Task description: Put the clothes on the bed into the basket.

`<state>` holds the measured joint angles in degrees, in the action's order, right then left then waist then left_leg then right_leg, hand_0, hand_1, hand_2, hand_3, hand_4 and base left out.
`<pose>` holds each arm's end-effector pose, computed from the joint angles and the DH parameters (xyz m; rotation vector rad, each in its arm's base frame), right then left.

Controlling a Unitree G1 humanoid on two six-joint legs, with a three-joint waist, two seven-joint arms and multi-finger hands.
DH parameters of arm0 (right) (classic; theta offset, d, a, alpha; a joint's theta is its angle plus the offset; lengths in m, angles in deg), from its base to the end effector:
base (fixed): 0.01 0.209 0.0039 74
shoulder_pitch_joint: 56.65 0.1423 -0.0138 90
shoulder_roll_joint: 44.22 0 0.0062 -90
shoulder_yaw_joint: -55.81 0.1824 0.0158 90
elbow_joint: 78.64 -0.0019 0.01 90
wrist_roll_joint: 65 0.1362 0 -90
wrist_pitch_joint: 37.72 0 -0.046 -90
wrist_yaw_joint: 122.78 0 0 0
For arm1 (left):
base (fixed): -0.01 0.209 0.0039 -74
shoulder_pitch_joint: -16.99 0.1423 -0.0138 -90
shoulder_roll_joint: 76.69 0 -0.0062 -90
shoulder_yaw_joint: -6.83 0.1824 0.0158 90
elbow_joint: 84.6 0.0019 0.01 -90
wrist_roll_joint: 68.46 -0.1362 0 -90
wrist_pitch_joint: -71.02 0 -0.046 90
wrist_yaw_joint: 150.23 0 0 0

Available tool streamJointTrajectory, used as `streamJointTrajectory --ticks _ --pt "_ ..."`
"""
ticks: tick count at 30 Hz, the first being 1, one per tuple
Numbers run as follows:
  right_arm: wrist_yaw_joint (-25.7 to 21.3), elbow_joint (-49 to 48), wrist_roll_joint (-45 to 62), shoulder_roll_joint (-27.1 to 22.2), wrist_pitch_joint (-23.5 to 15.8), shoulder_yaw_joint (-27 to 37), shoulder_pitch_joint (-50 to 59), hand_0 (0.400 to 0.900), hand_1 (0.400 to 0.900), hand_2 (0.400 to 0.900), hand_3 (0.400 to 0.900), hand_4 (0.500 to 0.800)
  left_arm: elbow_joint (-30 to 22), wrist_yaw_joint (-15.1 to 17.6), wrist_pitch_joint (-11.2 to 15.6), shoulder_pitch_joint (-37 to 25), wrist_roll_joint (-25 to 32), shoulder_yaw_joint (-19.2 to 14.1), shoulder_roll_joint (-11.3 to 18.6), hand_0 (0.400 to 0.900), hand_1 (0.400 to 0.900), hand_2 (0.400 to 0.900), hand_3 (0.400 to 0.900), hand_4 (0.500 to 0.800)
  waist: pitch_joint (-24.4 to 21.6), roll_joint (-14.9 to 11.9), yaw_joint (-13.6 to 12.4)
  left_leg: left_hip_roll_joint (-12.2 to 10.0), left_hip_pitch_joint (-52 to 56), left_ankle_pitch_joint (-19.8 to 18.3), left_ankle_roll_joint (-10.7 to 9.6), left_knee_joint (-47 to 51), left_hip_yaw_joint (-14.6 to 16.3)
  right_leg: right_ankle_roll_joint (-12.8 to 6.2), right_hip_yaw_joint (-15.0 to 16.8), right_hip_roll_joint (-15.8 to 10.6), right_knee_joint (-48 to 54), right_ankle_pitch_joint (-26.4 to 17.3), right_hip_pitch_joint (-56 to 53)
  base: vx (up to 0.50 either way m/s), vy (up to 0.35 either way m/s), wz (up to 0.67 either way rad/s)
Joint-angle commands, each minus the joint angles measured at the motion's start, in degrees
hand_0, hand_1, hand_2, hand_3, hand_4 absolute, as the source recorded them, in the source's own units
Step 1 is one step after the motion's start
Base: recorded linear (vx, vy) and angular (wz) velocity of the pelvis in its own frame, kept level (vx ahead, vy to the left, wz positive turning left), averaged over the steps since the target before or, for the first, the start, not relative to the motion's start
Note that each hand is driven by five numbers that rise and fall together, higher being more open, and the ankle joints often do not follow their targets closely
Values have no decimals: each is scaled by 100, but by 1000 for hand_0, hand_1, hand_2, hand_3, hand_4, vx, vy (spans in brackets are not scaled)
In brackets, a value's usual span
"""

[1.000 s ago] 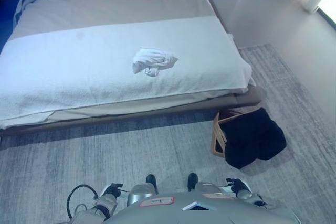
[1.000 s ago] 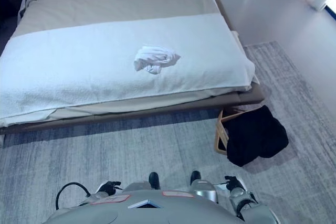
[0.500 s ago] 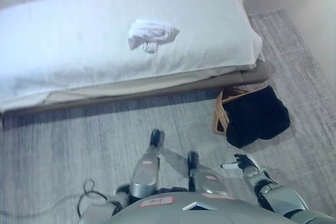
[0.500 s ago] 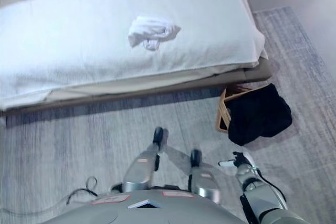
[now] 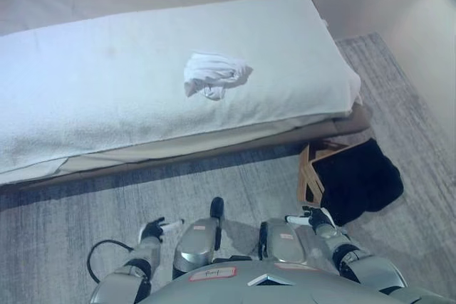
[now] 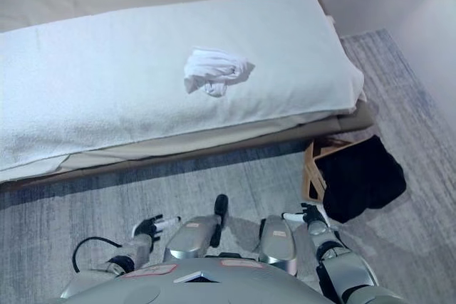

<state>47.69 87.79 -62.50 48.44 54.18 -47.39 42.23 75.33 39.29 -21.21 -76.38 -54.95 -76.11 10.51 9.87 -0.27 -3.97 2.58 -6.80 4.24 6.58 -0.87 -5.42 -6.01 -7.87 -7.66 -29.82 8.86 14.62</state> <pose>0.1079 -0.2182 -0.1069 -0.4390 1.1939 -0.1264 0.0926 0.2204 -0.1089 0.1713 1.1862 0.3115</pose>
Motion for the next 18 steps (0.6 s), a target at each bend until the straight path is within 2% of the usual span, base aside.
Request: streamJointTrajectory --ticks 1,2,3,4,5,8,9,10,11,12,13,15,16,17,18 --pt "-55 205 156 -389 181 336 -218 900 900 900 900 800 172 -66 -24 163 -237 31 -139 900 900 900 900 800 319 58 402 219 1002 -402 -562 330 -387 -192 -85 -208 2703 -1736 118 629 -133 63" --pt "-55 204 155 -392 181 335 -221 900 900 900 900 800 173 -67 -23 165 -239 32 -141 900 900 900 900 800 342 79 402 194 1046 -411 -564 346 -391 -192 -100 -184 2753 -1755 56 628 -125 47" --pt "-52 263 146 -367 205 392 -245 900 900 900 900 800 247 -82 -18 149 -307 52 -169 900 900 900 900 800 349 84 472 137 1235 -530 -605 439 -463 -312 -37 -243 3241 -2037 261 555 -125 28" --pt "-25 307 128 -340 229 464 -300 900 900 900 900 800 376 -126 -28 139 -368 2 -207 900 900 900 900 800 322 84 539 46 1543 -705 -717 580 -523 -476 -117 -409 3481 -2191 591 738 -189 30" --pt "-5 325 84 -335 247 479 -327 900 900 900 900 800 414 -137 -41 159 -376 -25 -243 900 900 900 900 800 293 57 559 17 1733 -851 -733 587 -541 -522 -216 -461 3481 -2297 662 718 -216 27" --pt "15 310 31 -358 236 505 -381 900 900 900 900 800 476 -164 -80 173 -440 -28 -303 900 900 900 900 800 166 -44 687 -110 2357 -1270 -792 587 -736 -551 -354 -600 3204 -2582 687 644 -300 38" --pt "26 310 63 -372 229 544 -424 900 900 900 900 800 494 -161 -117 186 -501 -14 -295 900 900 900 900 800 57 -80 711 -231 2514 -1423 -855 516 -790 -501 -437 -592 2997 -2497 667 468 -292 32" --pt "25 308 64 -374 229 543 -430 900 900 900 900 800 492 -161 -118 191 -502 -12 -297 900 900 900 900 800 53 -56 718 -260 2518 -1439 -861 513 -794 -497 -458 -574 2973 -2470 665 609 -455 63" --pt "34 327 164 -448 201 561 -426 900 900 900 900 800 450 -166 -116 154 -502 43 -307 900 900 900 900 800 -56 -31 855 -515 2630 -1576 -927 271 -782 -415 -253 -458 2855 -2465 578 602 -429 45" --pt "52 355 135 -459 196 542 -448 900 900 900 900 800 459 -194 -130 199 -508 47 -327 900 900 900 900 800 -186 88 856 -732 2641 -1303 -1006 -1 -813 -314 -289 -292 2641 -2322 580 800 -573 52" --pt "75 364 96 -475 191 475 -450 900 900 900 900 800 366 -183 -112 266 -427 47 -340 900 900 900 900 800 -236 150 875 -855 2543 -744 -1044 -400 -766 -173 -264 -144 2345 -2172 544 567 -400 7" --pt "23 270 182 -575 138 490 -422 900 900 900 900 800 49 -180 -98 319 -294 82 -370 900 900 900 900 800 -184 116 768 -869 1940 261 -1188 -1564 -498 -9 -453 -86 2332 -1881 156 426 -408 -7" --pt "12 210 249 -617 122 463 -373 900 900 900 900 800 -41 -165 -90 302 -355 168 -378 900 900 900 900 800 -123 14 708 -799 1537 426 -1144 -2173 -362 92 -437 -39 2423 -1797 -74 251 -308 -10" --pt "12 210 249 -613 122 464 -371 900 900 900 900 800 -41 -165 -91 301 -355 168 -374 900 900 900 900 800 -136 -10 724 -772 1512 446 -1141 -2170 -377 88 -442 -68 2430 -1808 -59 350 -482 -21" --pt "13 103 327 -700 98 418 -306 900 900 900 900 800 -256 -193 -81 280 -421 338 -294 900 900 900 900 800 85 -157 528 -562 854 336 -1068 -2987 -113 294 -338 105 2528 -1550 -480 330 -431 -26"
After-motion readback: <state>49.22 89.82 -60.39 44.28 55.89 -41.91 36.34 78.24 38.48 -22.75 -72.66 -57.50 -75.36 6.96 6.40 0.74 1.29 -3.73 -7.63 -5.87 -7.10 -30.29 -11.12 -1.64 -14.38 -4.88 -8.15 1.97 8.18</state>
